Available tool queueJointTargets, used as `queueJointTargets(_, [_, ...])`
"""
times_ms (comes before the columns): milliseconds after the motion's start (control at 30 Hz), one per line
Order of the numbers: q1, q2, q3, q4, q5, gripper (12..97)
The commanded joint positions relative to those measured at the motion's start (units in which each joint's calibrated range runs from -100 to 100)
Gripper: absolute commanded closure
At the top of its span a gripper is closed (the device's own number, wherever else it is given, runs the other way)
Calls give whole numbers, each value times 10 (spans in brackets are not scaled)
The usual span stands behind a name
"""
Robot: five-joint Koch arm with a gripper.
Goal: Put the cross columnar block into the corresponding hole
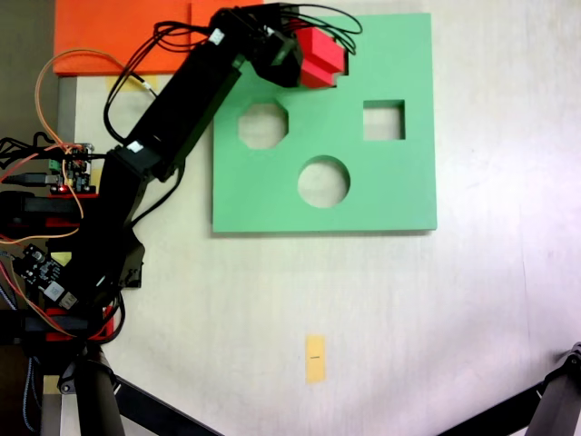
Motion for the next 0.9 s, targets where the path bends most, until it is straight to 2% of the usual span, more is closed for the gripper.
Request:
queueJointTargets(0, [0, -40, 19, -14, 1, 623])
queueJointTargets(867, [-9, 69, 24, 64, 6, 623])
